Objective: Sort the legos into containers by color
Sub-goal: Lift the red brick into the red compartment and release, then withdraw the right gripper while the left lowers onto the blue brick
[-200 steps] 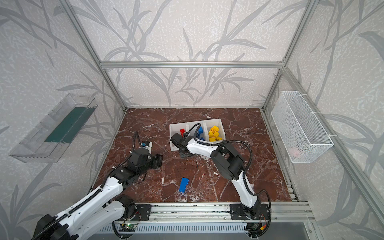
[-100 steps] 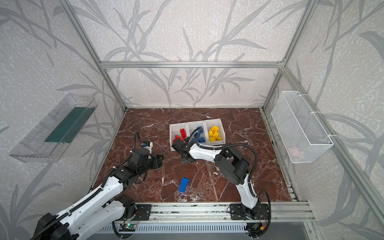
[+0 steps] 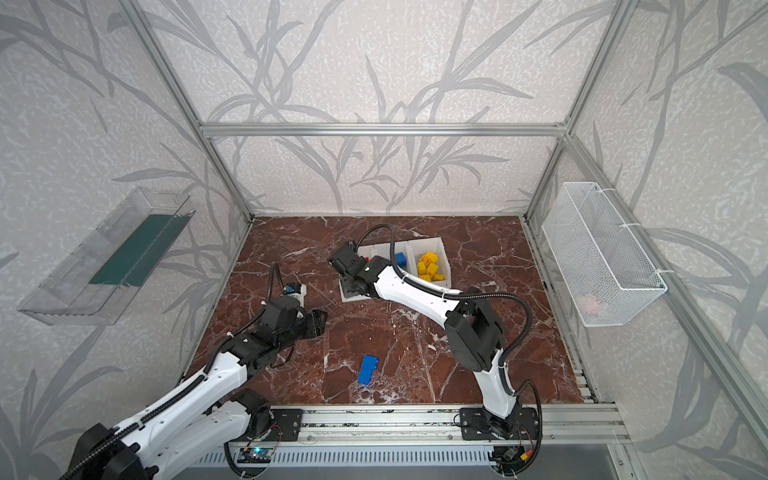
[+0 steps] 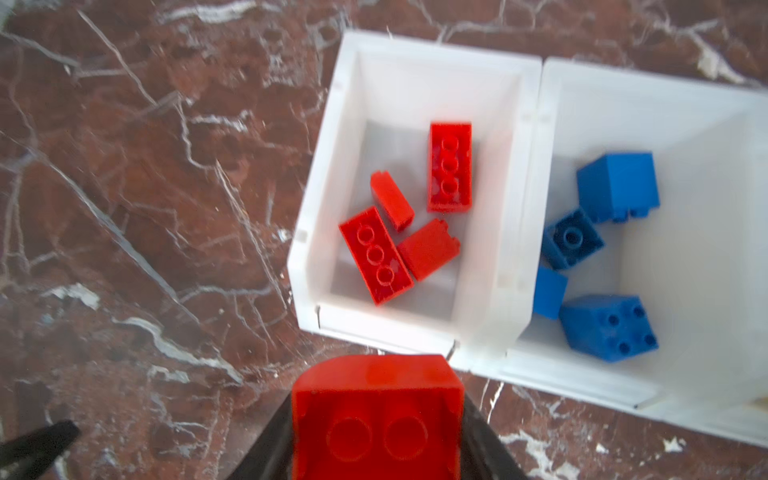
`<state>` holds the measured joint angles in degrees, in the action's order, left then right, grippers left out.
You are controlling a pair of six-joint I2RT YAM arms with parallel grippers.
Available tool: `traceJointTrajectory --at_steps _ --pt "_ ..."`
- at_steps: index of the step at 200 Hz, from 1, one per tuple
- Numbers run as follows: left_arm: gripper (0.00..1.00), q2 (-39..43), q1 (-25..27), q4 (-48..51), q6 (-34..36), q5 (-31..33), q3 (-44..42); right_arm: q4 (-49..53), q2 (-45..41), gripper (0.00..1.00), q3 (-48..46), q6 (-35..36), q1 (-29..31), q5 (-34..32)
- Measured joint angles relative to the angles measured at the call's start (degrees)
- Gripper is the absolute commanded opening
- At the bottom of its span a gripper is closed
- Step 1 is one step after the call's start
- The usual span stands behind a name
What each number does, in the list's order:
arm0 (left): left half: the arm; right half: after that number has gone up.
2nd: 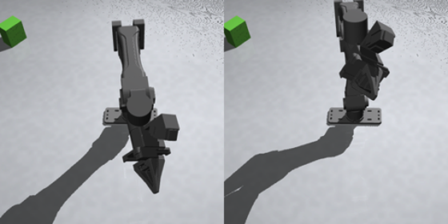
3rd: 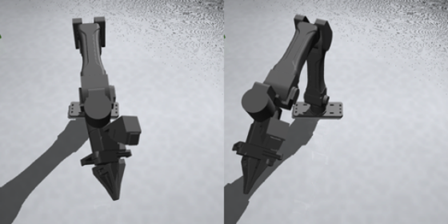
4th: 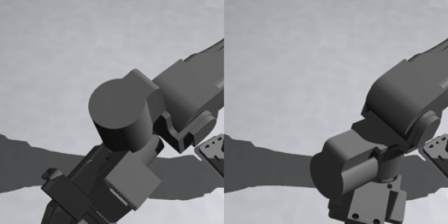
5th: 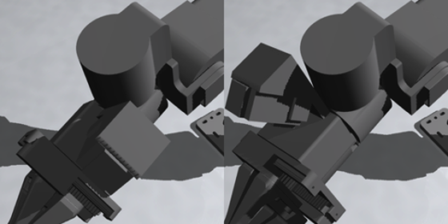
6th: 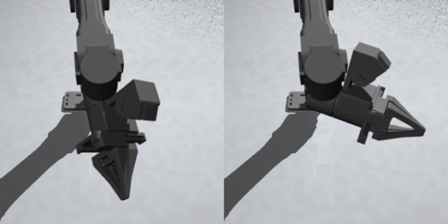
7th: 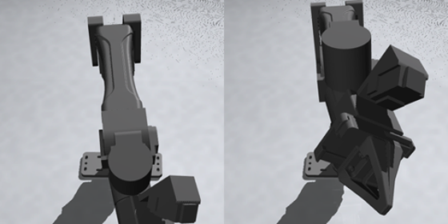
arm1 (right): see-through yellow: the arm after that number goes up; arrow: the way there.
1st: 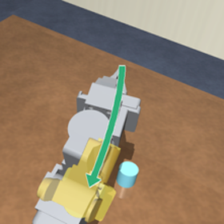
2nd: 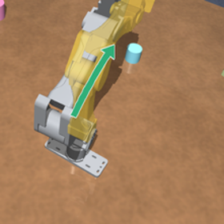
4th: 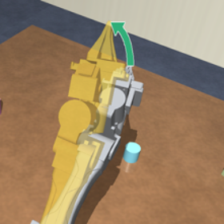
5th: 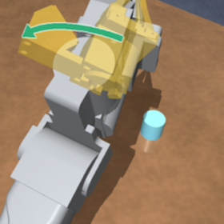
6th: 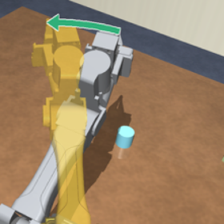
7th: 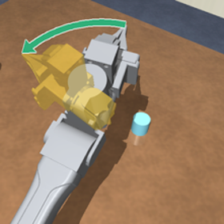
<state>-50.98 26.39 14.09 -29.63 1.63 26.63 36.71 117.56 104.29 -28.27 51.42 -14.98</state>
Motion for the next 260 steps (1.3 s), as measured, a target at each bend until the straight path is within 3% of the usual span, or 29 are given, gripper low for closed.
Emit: traceJointTrajectory --at_steps 23,45,61,128,155,188,238,260 --pt "0.66 0.0 0.0 0.0 -0.2 -0.3 0.0 1.5 5.9 0.45 8.1 1.9 -2.4 1.5" --pt "0.66 0.0 0.0 0.0 -0.2 -0.5 0.0 4.6 12.6 0.62 14.6 3.0 -4.2 2.8" --pt "0.66 0.1 0.0 0.0 -0.4 -0.8 0.0 7.4 15.9 0.7 17.3 3.4 -5.0 3.6" --pt "0.66 0.0 0.0 -0.1 -0.6 -2.7 0.0 11.7 13.8 0.73 17.9 4.7 -4.7 5.0" --pt "0.66 -0.8 0.3 -0.6 -0.4 -4.3 0.0 9.7 4.1 0.74 9.3 4.6 -4.6 4.9" --pt "0.66 -2.2 2.5 -0.8 0.4 -5.9 0.0 3.7 -14.1 0.74 -9.8 3.0 -4.6 3.7" --pt "0.69 -9.0 14.5 0.5 1.7 -7.0 2.4 0.8 -33.4 0.75 -37.5 -3.7 -4.6 0.9" --pt "0.69 -13.4 17.4 0.7 2.1 -8.4 3.7 1.3 -40.2 0.75 -48.0 -7.8 -4.6 -0.5"
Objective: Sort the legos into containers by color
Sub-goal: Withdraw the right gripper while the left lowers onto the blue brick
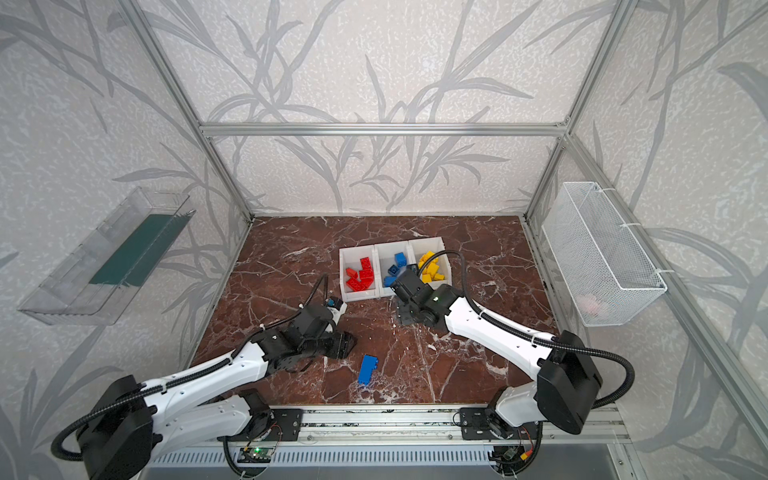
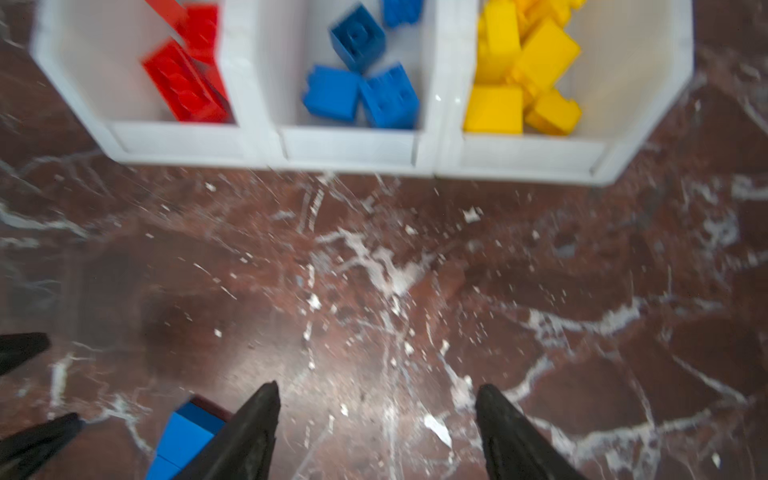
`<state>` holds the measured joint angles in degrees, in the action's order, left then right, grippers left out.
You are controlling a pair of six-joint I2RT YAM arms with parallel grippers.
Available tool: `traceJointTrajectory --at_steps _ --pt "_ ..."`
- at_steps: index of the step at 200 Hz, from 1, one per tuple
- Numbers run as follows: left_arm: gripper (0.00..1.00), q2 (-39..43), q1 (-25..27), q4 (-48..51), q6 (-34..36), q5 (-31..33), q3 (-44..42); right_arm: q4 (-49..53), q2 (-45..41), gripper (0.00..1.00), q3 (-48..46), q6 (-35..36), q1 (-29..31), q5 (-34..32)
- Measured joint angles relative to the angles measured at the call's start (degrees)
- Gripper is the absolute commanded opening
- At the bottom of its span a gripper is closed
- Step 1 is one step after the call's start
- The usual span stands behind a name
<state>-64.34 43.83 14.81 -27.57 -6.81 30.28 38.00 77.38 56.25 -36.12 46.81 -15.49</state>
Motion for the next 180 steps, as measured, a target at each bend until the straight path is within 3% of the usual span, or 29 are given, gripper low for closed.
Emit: traceJointTrajectory --at_steps 24,65,104,180 --pt "0.7 -5.2 2.7 1.5 1.0 -0.8 3.1 0.7 -7.5 0.76 -7.7 -4.3 0.0 -1.3" --pt "0.7 -14.4 7.2 5.9 1.5 -0.8 11.7 1.1 -14.5 0.76 -11.5 -8.4 0.0 -3.6" --pt "0.71 -22.4 11.2 10.4 0.5 -0.6 17.1 1.0 -17.2 0.76 -13.6 -9.4 0.0 -3.9" --pt "0.67 -29.5 15.1 16.0 -4.0 2.4 22.0 -0.1 -21.2 0.78 -17.8 -8.7 0.0 -3.5"
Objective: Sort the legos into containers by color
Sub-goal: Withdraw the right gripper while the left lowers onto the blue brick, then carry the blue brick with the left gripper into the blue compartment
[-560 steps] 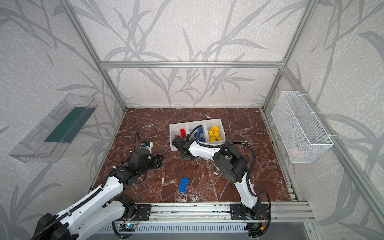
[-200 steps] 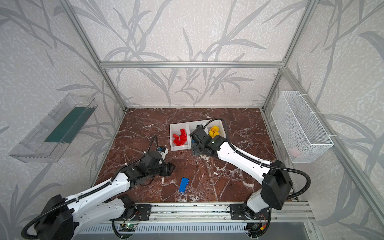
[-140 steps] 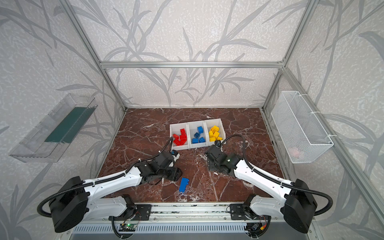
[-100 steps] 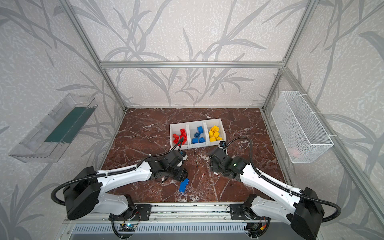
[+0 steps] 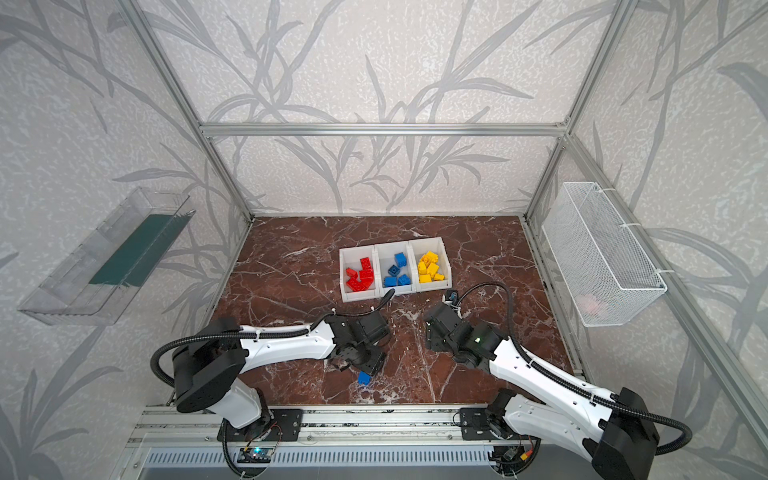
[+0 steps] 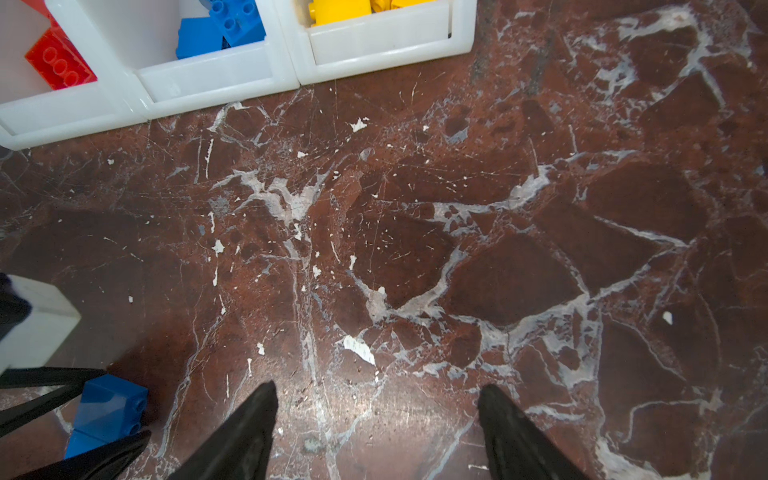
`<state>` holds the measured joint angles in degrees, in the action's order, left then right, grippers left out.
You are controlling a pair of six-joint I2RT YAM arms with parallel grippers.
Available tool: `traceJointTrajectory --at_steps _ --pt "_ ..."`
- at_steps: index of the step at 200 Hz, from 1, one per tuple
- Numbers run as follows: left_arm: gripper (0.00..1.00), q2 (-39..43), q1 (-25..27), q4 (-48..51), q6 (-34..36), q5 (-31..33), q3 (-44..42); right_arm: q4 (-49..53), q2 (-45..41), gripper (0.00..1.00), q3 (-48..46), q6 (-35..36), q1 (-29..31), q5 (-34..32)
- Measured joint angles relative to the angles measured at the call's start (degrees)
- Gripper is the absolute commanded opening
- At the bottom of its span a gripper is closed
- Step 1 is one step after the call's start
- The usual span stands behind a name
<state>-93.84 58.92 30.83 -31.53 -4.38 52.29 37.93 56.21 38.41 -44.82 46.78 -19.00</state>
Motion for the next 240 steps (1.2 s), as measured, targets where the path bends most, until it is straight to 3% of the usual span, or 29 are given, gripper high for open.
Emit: traceJointTrajectory --at_steps 78,137,170,240 --pt "0.36 -3.8 0.8 4.4 -1.3 3.5 4.3 -0.3 -5.3 0.78 -2.0 0.5 0.0 0.0" --pt "0.33 -5.9 1.0 6.0 1.6 5.8 8.9 0.5 -6.5 0.78 -2.0 0.6 0.0 -0.1" --pt "0.33 -8.0 -1.4 8.1 8.2 9.6 20.4 1.3 -7.9 0.78 -2.0 1.0 -0.5 0.0" --pt "0.36 -24.8 -18.1 7.4 19.0 10.3 51.5 4.4 -8.8 0.77 -1.2 0.9 -2.3 0.0"
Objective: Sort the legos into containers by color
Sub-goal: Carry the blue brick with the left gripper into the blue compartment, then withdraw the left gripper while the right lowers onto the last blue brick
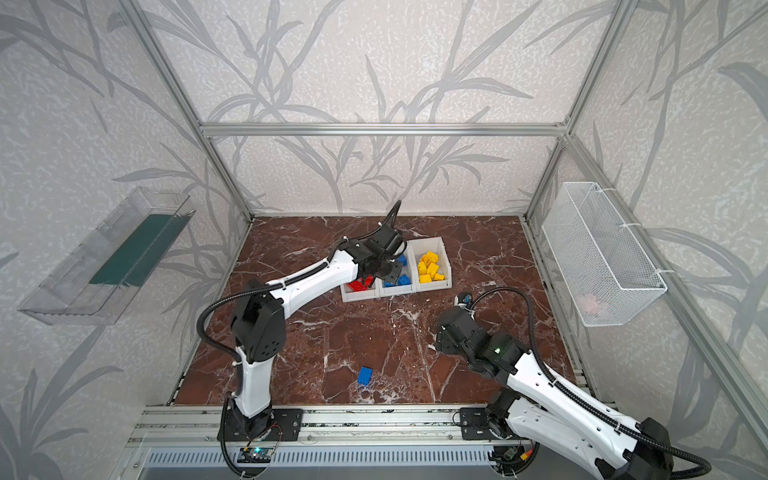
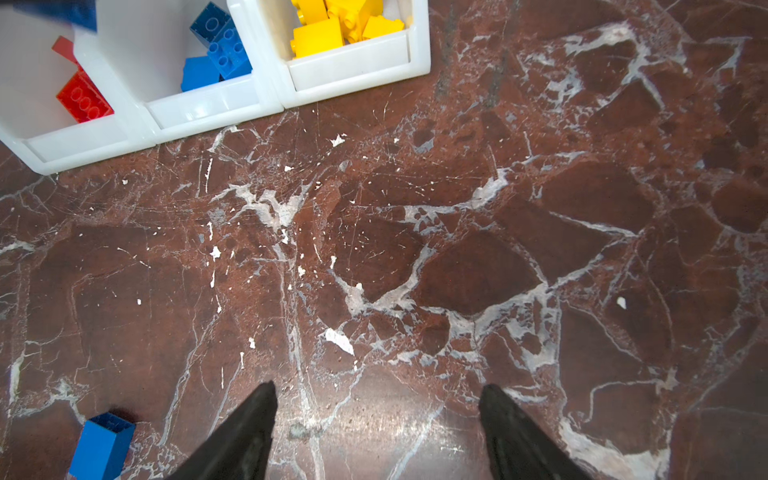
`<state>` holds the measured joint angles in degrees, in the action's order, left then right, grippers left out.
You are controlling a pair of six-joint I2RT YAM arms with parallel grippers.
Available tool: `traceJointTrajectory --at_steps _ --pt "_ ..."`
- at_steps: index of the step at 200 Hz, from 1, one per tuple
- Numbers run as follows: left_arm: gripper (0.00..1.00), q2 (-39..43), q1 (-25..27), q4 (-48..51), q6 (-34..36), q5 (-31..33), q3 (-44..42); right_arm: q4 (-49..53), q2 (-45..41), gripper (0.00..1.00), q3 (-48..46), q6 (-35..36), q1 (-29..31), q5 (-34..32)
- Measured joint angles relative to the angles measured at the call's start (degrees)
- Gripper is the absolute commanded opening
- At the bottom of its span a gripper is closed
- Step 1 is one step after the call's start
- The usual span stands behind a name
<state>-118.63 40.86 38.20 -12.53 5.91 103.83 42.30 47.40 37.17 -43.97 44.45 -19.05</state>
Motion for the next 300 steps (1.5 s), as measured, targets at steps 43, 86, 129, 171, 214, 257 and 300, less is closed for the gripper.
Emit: traceJointTrajectory --at_steps 43,86,129,171,214,257,300 --pt "0.42 -11.7 -3.2 1.4 2.0 -1.1 13.0 2.0 0.0 0.77 1.0 0.1 0.0 0.0" --pt "0.65 -15.0 -3.5 2.4 2.8 -1.9 17.9 3.0 -0.2 0.77 2.2 1.2 0.0 0.2" --pt "0.68 -14.9 -4.0 2.4 2.4 -2.2 18.1 3.0 -0.2 0.78 2.2 3.0 0.0 1.4" --pt "0.68 -8.3 -4.9 -0.1 1.4 -4.3 8.5 2.0 2.4 0.76 2.6 8.4 0.1 4.2" --pt "0.68 9.3 -8.0 -7.8 -1.5 -4.7 -12.8 -3.2 11.9 0.76 4.7 16.5 7.3 6.8" --pt "0.68 24.0 -12.6 -14.8 -3.8 -2.8 -30.7 -9.5 26.4 0.76 10.7 27.1 17.8 9.5" --pt "0.68 29.7 -14.2 -16.6 -5.6 -1.0 -40.3 -16.3 36.0 0.76 14.1 35.8 23.1 14.0"
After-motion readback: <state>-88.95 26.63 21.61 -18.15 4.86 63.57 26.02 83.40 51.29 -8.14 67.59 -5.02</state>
